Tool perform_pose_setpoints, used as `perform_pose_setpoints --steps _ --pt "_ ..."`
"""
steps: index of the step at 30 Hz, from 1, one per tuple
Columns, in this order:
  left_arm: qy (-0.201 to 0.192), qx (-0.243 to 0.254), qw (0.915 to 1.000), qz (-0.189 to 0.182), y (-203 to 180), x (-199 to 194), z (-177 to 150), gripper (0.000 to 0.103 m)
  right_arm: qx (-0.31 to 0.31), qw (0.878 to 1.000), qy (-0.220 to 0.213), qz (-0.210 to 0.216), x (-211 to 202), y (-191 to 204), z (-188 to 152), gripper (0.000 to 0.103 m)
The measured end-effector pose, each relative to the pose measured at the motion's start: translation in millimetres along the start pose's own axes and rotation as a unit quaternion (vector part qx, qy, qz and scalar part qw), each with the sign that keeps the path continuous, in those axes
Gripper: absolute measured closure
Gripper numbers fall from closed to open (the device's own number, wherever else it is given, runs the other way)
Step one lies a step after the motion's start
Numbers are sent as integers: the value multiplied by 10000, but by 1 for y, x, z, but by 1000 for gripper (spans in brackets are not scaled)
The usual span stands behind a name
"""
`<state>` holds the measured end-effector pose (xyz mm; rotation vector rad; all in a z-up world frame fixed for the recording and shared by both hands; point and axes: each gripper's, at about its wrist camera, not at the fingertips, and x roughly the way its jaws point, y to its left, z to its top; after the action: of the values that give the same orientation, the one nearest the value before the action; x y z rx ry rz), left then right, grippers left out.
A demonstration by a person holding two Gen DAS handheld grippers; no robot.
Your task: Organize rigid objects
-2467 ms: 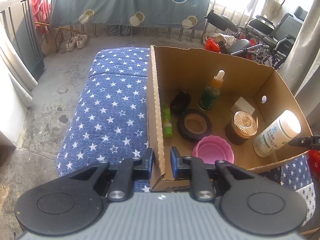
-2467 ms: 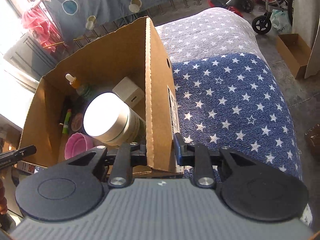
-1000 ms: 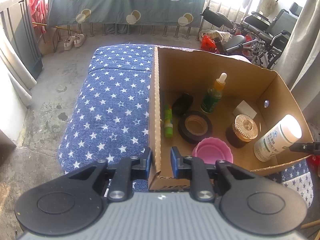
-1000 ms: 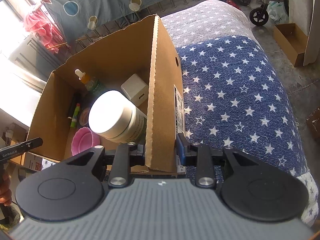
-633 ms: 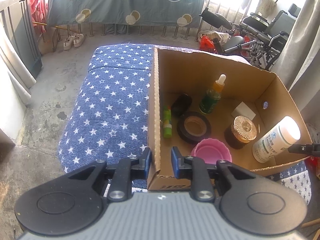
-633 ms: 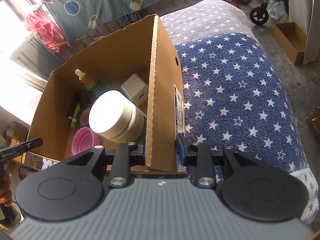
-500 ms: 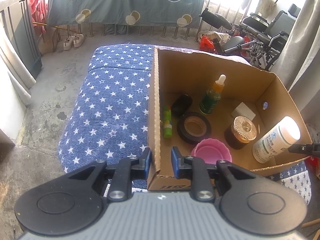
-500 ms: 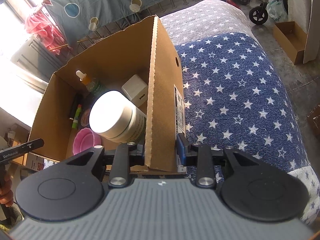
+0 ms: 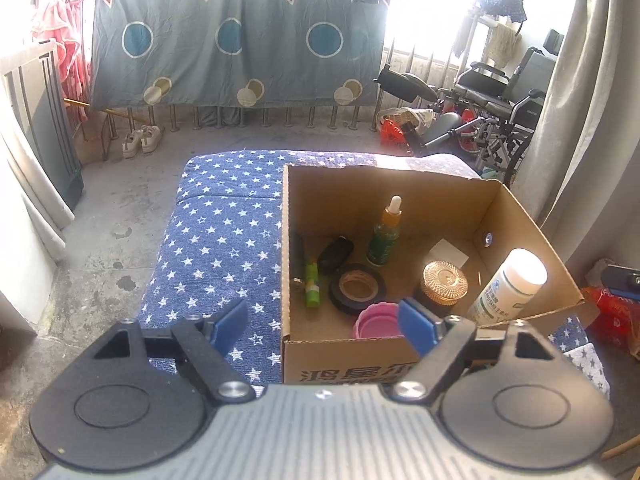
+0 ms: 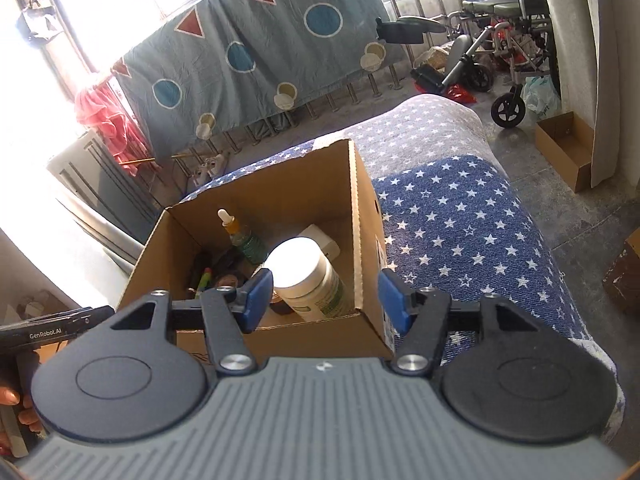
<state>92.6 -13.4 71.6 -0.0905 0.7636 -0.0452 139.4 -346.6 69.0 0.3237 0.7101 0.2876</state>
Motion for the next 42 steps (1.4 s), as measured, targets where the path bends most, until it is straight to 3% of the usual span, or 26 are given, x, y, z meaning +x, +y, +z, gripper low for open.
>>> perform_pose_setpoints --steps 2,7,10,13,17,31,42 --pt "-85 95 9999 66 -10 -8 -1 1 -168 9998 -33 81 -8 18 -8 18" --pt "-244 350 9985 342 -40 -13 -8 0 -476 9983 -275 -170 -18 52 -21 1" --pt "-208 396 9975 542 -52 -9 -13 0 -741 9953 -327 -540 -15 66 -28 1" --pt "96 496 9957 781 -59 1 -17 0 -945 9918 -216 -834 -7 75 -33 1" --pt "363 763 9933 794 -66 12 -21 0 -1050 9879 -152 -1130 3 78 -37 1" --pt "514 52 9972 535 -62 11 -16 0 -1009 9869 255 -1233 28 77 -38 1" --pt "452 82 9967 664 -61 11 -16 0 -1101 9852 340 -1265 35 82 -37 1"
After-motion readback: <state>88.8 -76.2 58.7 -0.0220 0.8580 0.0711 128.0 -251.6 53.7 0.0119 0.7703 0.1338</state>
